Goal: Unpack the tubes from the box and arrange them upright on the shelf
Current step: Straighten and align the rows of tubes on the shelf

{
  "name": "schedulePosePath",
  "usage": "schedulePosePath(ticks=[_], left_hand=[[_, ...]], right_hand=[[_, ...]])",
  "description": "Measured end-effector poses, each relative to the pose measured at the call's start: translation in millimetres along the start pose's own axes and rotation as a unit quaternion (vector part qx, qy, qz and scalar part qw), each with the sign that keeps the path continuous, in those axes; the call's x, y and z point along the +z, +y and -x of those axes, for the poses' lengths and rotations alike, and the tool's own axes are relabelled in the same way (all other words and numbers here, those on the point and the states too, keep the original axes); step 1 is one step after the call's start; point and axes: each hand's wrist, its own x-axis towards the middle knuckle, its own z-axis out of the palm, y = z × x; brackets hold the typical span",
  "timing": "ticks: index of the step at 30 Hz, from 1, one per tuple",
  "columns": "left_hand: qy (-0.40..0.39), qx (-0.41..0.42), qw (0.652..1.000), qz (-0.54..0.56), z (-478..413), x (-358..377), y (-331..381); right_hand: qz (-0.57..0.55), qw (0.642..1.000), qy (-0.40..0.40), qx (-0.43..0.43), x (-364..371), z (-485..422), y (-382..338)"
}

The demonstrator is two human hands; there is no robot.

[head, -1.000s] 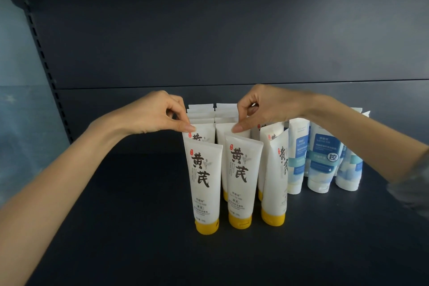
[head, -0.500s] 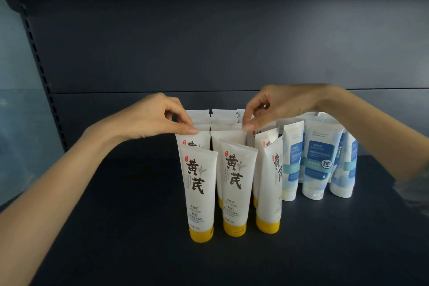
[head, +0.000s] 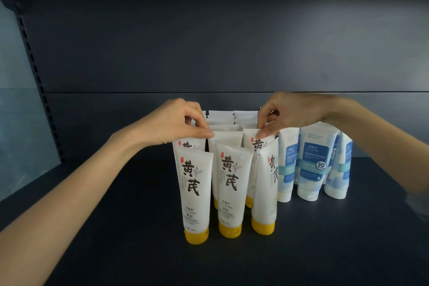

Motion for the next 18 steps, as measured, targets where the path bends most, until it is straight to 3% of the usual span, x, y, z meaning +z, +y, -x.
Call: schedulePosePath(ticks=[8, 13, 18], left_hand=[[0.006, -0.008, 1.000, -0.002, 3, -1, 2], [0.056, 0.005, 0.998, 0.030, 10, -20, 9], [-0.010, 0.016, 0.999, 0.028, 21, -30, 13]], right_hand=[[0.001, 1.000, -0.004, 0.004, 3, 0, -1], [0.010, 1.000, -0.002, -0.002, -1, -4, -4], [-0.025, 0.998, 0.031, -0.049, -3, -4, -23]])
